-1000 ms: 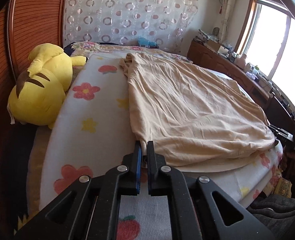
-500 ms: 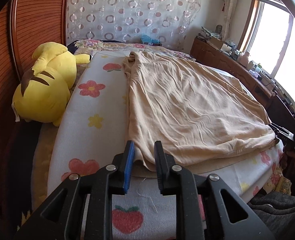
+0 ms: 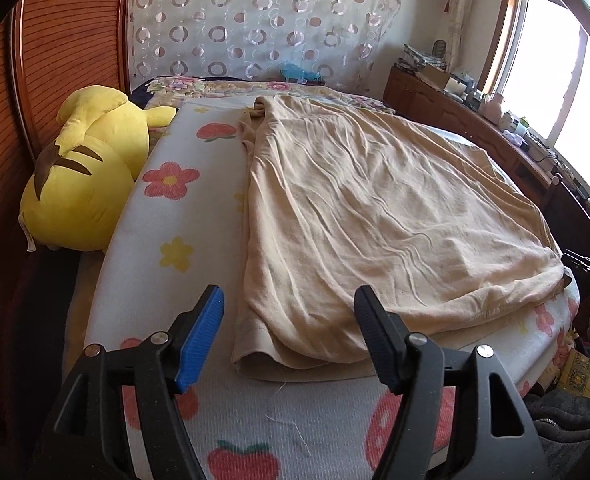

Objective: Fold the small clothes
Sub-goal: 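Grasp the folded shirt's edge with the right gripper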

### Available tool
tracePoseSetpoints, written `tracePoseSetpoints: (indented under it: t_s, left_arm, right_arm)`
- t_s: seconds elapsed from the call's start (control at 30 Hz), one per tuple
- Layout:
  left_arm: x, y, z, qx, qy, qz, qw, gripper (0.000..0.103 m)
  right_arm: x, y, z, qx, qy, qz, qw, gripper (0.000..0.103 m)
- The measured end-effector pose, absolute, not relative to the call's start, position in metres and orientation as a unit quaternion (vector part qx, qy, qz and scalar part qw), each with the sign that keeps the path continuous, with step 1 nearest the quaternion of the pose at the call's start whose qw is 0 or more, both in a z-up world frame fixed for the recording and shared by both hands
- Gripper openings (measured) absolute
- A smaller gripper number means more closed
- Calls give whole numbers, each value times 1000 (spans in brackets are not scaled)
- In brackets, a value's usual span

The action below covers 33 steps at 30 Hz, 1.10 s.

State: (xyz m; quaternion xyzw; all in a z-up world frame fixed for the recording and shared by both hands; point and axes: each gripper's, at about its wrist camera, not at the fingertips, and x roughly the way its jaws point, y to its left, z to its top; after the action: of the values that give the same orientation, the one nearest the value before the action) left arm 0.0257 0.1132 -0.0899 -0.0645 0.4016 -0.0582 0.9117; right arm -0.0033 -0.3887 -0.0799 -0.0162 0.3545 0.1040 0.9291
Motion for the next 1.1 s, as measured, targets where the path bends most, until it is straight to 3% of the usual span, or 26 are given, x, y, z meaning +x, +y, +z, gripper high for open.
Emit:
tracePoseSetpoints:
  t_s: [0.47, 0.57, 0.6, 0.63, 1.03, 1.07, 1.1]
  left_arm:
    - [33, 109, -102, -53, 421, -51, 904, 69]
    - [34, 109, -102, -51, 421, -48, 904, 69]
    - [34, 109, -102, -52, 421, -49, 904, 69]
    - [34, 109, -102, -52, 420, -49, 905, 69]
    - [31, 110, -103, -57, 410, -44, 909, 68]
    - [30, 109, -103, -60, 408, -50, 910, 66]
    - [30, 109, -103, -62, 406, -54, 910, 57]
  right_arm:
    - [-9, -372, -84, -41, 375, 124, 918, 48]
    - [-12, -370, -85, -52, 372, 128, 918, 25]
    - [-14, -368, -85, -55, 373, 138, 916, 8]
    - [-16, -367, -84, -60, 375, 144, 914, 4]
    - [-28, -378, -67, -48, 364, 119, 923, 3]
    - [-29, -377, -65, -49, 362, 111, 924, 3]
    - [-30, -377, -61, -51, 359, 103, 926, 3]
